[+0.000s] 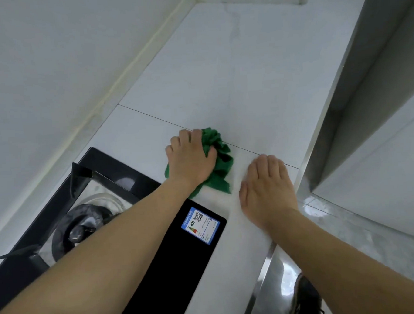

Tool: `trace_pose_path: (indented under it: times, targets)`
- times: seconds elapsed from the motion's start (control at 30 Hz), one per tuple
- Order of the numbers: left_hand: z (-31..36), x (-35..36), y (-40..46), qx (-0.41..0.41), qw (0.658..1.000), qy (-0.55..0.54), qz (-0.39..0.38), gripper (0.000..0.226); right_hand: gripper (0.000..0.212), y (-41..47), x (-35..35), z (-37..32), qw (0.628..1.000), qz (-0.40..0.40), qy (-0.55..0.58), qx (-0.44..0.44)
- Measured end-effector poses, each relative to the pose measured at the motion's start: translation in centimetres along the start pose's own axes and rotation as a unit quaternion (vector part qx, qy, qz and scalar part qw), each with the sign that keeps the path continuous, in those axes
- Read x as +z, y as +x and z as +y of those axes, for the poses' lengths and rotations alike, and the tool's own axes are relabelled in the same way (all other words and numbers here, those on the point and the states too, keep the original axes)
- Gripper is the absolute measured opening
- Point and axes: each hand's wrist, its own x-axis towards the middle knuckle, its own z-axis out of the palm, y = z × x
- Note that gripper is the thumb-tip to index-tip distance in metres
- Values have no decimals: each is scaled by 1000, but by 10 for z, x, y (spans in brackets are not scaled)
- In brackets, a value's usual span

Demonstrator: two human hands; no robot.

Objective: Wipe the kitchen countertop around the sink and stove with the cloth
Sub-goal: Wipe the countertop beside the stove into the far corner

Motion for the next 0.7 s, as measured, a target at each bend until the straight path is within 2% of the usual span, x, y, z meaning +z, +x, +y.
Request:
trace_pose_path:
  times: [0.1, 0.17, 0.23, 0.33, 0.4, 0.47, 0.53, 0.57, 0.6, 0.7]
  targets:
    - [-19, -4, -31, 107, 992, -53, -28, 60, 59, 22, -2, 12, 998, 21, 15, -56]
    - [-28, -3, -26, 108, 991, -72, -27, 57, 65, 28, 4, 13, 996, 16, 27, -87]
    - [-27, -1, -10, 51, 997, -57, -4, 51, 67, 30, 7, 13, 994, -1, 26, -105]
    - [-10, 2, 5, -84, 996, -15, 22, 47, 68, 31, 6, 14, 994, -10, 29, -104]
    - [6, 1, -6, -126, 991, -6, 43, 47, 68, 32, 5, 14, 994, -11, 28, -108]
    - [12, 6, -28, -48, 997, -8, 66, 52, 68, 33, 6, 15, 993, -13, 25, -111]
    - [-1, 6, -30, 48, 998, -15, 48, 59, 68, 32, 7, 17, 993, -7, 28, -111]
    - [-11, 4, -21, 60, 998, -8, 35, 59, 68, 31, 7, 16, 993, -4, 30, -110]
    - [-18, 3, -11, 32, 999, 6, 32, 56, 68, 31, 7, 16, 993, -3, 31, -109]
    - [-7, -1, -3, -122, 991, 23, 44, 45, 68, 31, 6, 15, 993, -3, 42, -107]
